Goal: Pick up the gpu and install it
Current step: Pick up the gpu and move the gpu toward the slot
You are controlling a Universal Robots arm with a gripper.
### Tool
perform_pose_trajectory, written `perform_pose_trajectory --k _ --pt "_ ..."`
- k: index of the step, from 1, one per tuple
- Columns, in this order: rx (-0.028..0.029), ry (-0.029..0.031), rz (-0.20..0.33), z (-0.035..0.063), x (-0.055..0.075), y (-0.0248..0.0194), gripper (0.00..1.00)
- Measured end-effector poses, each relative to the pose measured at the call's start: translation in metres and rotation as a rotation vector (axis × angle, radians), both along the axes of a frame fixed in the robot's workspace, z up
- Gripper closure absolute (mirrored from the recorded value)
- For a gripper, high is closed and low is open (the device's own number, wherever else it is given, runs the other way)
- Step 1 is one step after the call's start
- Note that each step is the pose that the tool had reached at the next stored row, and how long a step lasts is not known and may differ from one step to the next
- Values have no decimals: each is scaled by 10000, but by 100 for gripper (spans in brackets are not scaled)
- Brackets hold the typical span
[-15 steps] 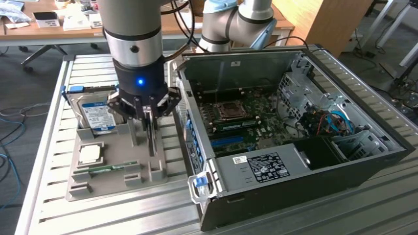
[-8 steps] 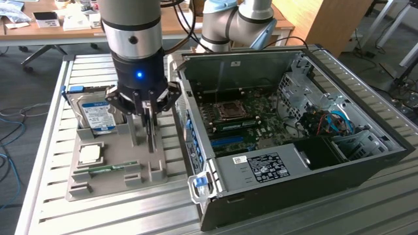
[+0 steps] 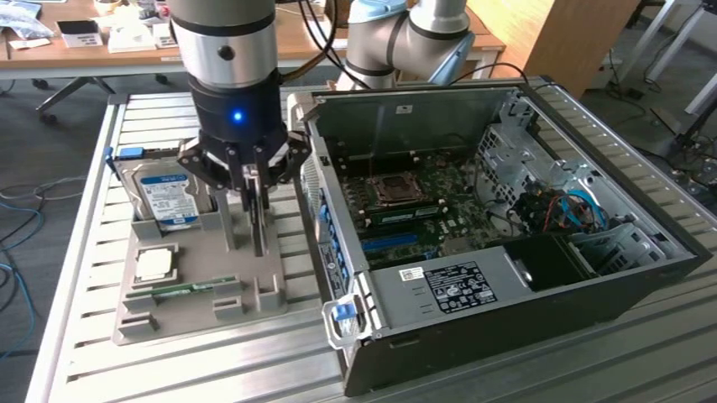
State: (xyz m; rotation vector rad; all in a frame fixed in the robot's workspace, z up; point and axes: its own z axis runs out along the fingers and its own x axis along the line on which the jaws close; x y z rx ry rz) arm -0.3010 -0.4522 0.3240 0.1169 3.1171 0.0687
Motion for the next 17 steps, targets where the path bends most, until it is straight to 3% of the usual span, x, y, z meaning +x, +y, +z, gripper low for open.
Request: perform_pose_trajectory --k 17 --pt "-1 0 0 284 0 0 73"
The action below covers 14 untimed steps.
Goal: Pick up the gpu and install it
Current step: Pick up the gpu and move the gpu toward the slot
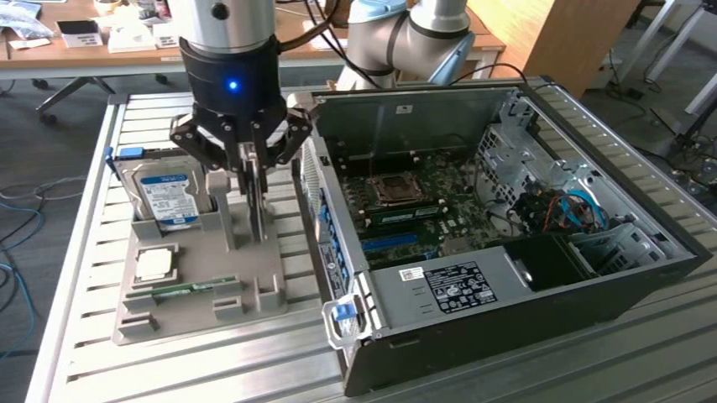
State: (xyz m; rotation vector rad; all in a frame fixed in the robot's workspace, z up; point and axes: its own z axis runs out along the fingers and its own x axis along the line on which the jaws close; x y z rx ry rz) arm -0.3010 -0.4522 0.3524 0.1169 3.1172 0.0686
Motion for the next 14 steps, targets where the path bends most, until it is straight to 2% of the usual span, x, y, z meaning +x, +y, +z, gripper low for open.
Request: perform_pose_trajectory --k 8,14 --pt "0 0 0 115 0 0 73" --pt "1 0 0 242 0 0 73"
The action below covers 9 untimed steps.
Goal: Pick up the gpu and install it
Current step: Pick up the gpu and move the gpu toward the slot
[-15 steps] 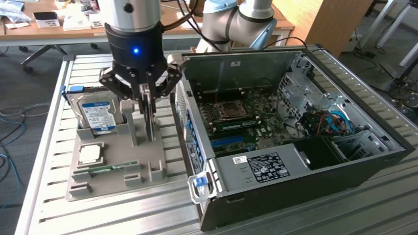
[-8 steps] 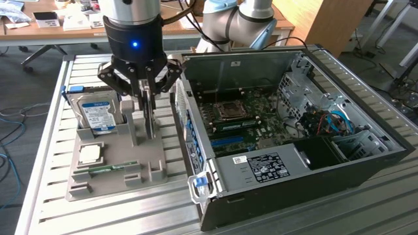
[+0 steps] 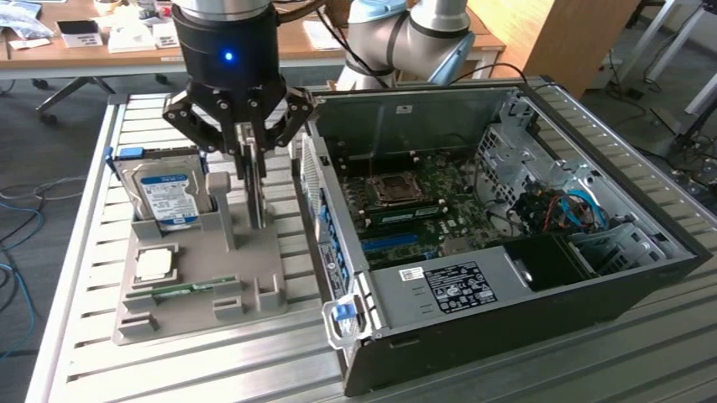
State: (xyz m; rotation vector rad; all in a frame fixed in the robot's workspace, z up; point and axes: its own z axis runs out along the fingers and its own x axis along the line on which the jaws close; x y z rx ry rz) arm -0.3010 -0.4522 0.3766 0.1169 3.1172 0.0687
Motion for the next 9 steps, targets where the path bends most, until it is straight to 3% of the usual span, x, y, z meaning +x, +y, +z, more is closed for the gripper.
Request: perform_pose_trajectory --k 3,9 --pt "0 -1 0 48 0 0 73" --pt "0 0 0 50 0 0 73"
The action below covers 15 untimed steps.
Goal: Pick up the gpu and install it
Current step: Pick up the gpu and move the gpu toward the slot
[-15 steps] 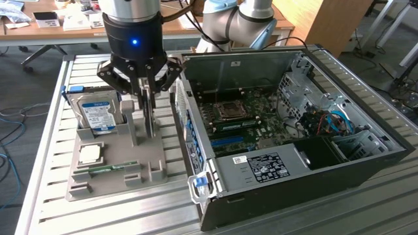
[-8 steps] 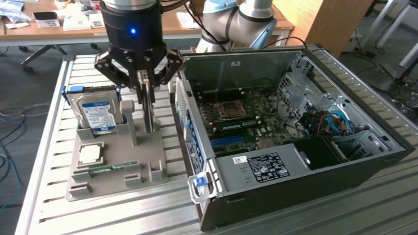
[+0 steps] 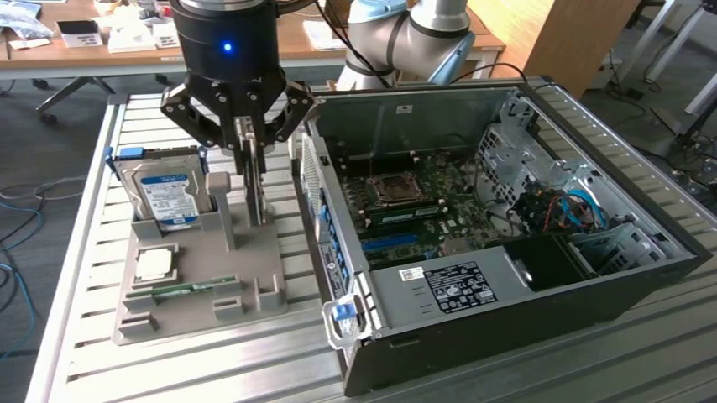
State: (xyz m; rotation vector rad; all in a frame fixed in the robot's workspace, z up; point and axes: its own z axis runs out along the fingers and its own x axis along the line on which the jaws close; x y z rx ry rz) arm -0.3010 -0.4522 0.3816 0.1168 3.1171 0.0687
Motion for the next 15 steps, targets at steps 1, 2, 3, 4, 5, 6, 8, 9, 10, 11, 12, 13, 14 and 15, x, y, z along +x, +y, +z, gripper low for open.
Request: perform_pose_trajectory --k 1,2,3,4,5,6,8,9,10,11,12,13,14,15 --pt "0 0 0 0 0 0 73" --pt "-1 1 0 3 0 0 73" --pt "-3 3 0 10 0 0 73" --pt "-2 2 0 18 0 0 73" --pt "-2 2 0 29 0 0 73" --pt "-1 1 0 42 0 0 73" --pt "0 0 0 80 1 0 73" --pt "-1 1 0 103 1 0 73" --pt "0 -1 0 127 1 0 73" --pt "0 0 0 154 1 0 73" --pt "0 0 0 179 1 0 73" --pt "-1 0 -1 204 1 0 73" --pt "-1 0 0 226 1 0 73" --pt "0 0 0 248 1 0 73"
